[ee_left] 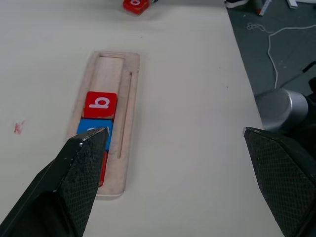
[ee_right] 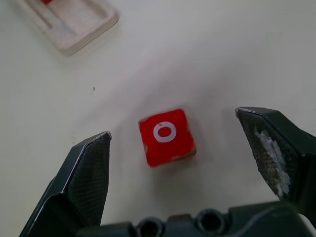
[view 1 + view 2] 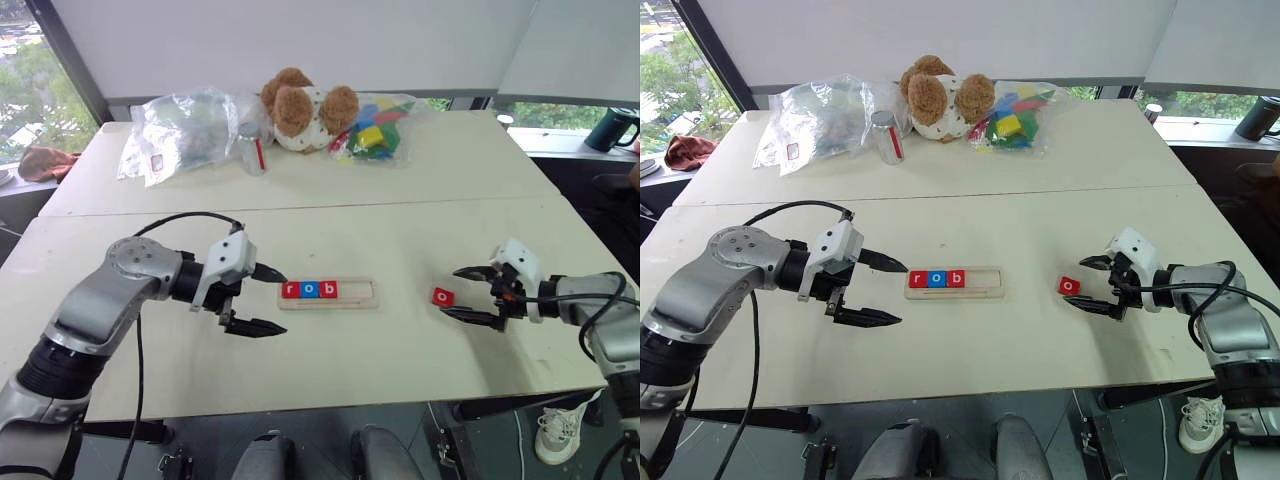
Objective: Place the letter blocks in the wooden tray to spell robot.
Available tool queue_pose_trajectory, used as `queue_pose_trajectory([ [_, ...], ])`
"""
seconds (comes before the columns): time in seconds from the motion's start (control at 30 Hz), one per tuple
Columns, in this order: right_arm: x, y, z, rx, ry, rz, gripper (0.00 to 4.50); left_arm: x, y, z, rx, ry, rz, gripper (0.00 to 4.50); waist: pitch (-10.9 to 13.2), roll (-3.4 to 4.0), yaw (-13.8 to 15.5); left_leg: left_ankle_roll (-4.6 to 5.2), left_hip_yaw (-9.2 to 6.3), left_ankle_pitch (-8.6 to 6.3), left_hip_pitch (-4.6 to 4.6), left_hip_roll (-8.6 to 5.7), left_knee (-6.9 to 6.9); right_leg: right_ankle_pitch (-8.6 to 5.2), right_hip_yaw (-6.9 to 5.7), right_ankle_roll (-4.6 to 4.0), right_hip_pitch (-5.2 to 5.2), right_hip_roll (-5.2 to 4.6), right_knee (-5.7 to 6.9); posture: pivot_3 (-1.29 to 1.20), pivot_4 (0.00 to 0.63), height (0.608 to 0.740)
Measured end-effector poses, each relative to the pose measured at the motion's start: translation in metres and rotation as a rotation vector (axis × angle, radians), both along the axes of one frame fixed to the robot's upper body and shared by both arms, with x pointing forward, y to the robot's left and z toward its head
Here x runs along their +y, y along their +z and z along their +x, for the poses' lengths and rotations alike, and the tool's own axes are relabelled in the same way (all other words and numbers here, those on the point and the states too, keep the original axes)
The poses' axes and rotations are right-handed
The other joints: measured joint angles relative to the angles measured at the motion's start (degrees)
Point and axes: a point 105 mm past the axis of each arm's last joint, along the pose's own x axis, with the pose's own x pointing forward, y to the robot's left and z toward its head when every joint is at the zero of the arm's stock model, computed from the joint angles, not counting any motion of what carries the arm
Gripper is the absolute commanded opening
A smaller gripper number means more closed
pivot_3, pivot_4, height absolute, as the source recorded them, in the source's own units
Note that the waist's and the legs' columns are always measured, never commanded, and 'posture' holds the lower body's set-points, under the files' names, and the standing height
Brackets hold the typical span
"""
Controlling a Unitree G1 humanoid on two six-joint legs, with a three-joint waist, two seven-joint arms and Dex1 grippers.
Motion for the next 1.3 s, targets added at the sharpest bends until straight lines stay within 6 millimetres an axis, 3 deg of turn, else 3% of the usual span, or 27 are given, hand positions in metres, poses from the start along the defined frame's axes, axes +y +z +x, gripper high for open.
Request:
queue_pose_trajectory([
  [0.2, -0.001, -0.013, -0.001, 0.03, 0.053, -0.039, 4.42, 0.007, -0.002, 0.002, -0.002, 0.046, 0.003, 4.5, 0.0, 0.0, 0.4, -0.03, -0.01, 0.01, -0.05, -0.05, 0.04, 0.0, -0.01, 0.0, -0.01, -0.12, -0.01, 0.0, 0.15, 0.74],
  [0.43, -0.004, -0.017, 0.003, 0.027, 0.042, -0.039, 1.14, 0.005, 0.0, 0.002, -0.023, 0.054, 0.001, 4.5, 0.0, 0.0, 0.2, -0.06, -0.01, 0.02, -0.04, -0.06, 0.03, 0.0, -0.01, 0.0, -0.02, -0.14, -0.01, 0.0, 0.15, 0.74],
  [0.63, 0.003, -0.012, 0.008, 0.035, 0.044, -0.018, 1.12, 0.008, -0.001, 0.003, -0.022, 0.064, 0.011, 4.5, 0.0, 0.01, 0.0, -0.07, 0.01, 0.03, -0.04, -0.06, 0.04, 0.01, 0.03, -0.01, -0.03, -0.14, 0.0, 0.0, 0.15, 0.74],
  [0.8, 0.067, 0.017, 0.027, -0.022, 0.232, -0.028, 1.12, 0.02, -0.007, 0.006, -0.012, 0.095, 0.051, 4.5, 0.0, 0.06, -0.2, -0.13, -0.01, 0.06, -0.04, 0.0, -0.04, 0.01, 0.02, -0.02, -0.22, -0.05, 0.16, 0.0, 0.15, 0.74],
  [1.0, 0.122, 0.023, 0.042, -0.021, 0.336, -0.06, 1.12, 0.03, -0.013, 0.009, -0.005, 0.13, 0.073, 4.5, 0.0, 0.05, 0.6, -0.14, -0.07, 0.06, -0.26, -0.13, 0.04, 0.01, -0.06, -0.02, -0.25, -0.2, 0.01, 0.0, 0.15, 0.74],
  [1.3, 0.14, 0.009, 0.046, 0.043, 0.397, -0.141, 1.12, 0.03, -0.019, 0.004, 0.003, 0.165, 0.059, 4.5, 0.0, 0.05, 0.1, -0.35, -0.06, 0.17, -0.41, -0.15, 0.01, 0.01, -0.09, -0.01, -0.43, -0.24, -0.01, 0.0, 0.15, 0.74],
])
